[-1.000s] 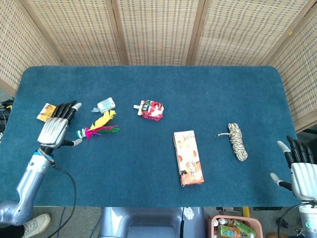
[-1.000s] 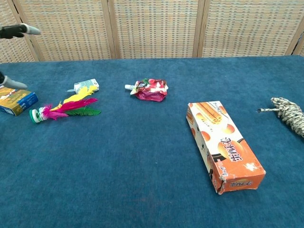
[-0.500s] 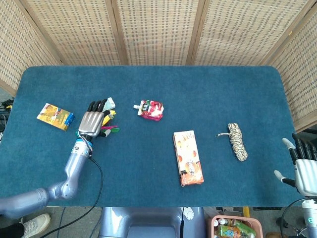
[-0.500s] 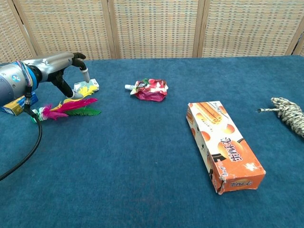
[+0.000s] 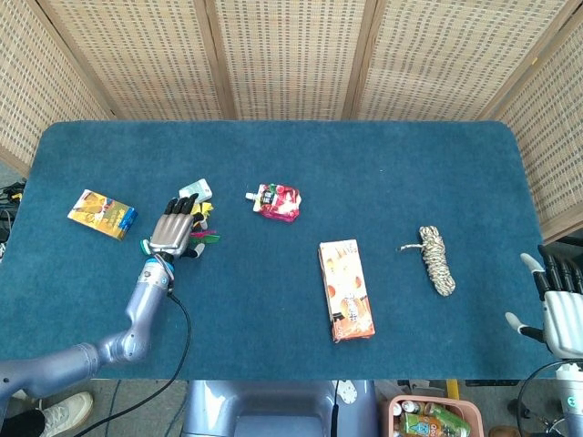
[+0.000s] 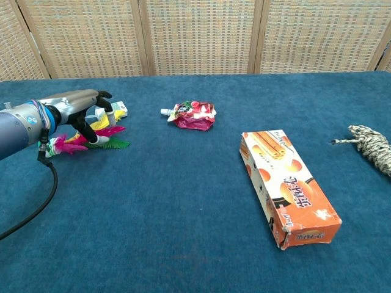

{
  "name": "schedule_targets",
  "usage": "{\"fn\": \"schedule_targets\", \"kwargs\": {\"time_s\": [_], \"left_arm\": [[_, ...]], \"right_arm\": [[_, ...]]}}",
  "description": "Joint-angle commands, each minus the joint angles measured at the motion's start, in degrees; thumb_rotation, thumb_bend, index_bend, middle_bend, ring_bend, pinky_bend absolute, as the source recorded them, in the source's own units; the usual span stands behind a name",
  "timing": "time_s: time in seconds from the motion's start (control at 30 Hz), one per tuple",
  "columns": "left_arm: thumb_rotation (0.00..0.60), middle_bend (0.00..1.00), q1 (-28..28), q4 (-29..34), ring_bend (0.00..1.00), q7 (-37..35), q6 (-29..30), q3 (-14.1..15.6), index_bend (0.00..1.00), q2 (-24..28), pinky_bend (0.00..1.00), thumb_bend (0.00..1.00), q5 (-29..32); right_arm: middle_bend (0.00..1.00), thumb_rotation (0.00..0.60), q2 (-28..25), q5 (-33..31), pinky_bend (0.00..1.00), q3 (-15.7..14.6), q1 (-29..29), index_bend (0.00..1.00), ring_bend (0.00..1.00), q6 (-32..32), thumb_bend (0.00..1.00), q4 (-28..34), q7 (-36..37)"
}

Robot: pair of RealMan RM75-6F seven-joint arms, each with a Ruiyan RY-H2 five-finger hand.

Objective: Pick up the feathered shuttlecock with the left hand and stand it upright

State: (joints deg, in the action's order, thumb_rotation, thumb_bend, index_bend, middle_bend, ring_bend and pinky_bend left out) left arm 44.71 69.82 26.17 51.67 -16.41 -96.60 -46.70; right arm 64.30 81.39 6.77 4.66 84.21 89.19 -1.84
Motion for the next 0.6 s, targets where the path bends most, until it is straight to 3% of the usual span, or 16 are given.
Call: {"fn": "schedule_targets", "kwargs": {"time_s": [0.03, 0.6], "left_arm": [[0.600, 0.00, 0.23, -0.90, 0.00, -0.86, -0.22, 0.03, 0.46, -0.59, 0.00, 0.33, -0.06], [0.600, 0.00, 1.08, -2.45, 0.00, -1.13, 1.02, -0.09, 0.60, -1.50, 0.00, 0.45, 0.59]], "right_arm": [[0.00, 0.600, -0.01, -0.09, 0.00, 0.03, 0.05, 0.00, 0.00, -0.08, 0.00, -0.01, 0.04], [0.00, 0.600, -0.36, -0.60, 0.00, 0.06, 0.34, 0.00, 0.00, -0.99, 0.00, -0.18, 1.46]]}}
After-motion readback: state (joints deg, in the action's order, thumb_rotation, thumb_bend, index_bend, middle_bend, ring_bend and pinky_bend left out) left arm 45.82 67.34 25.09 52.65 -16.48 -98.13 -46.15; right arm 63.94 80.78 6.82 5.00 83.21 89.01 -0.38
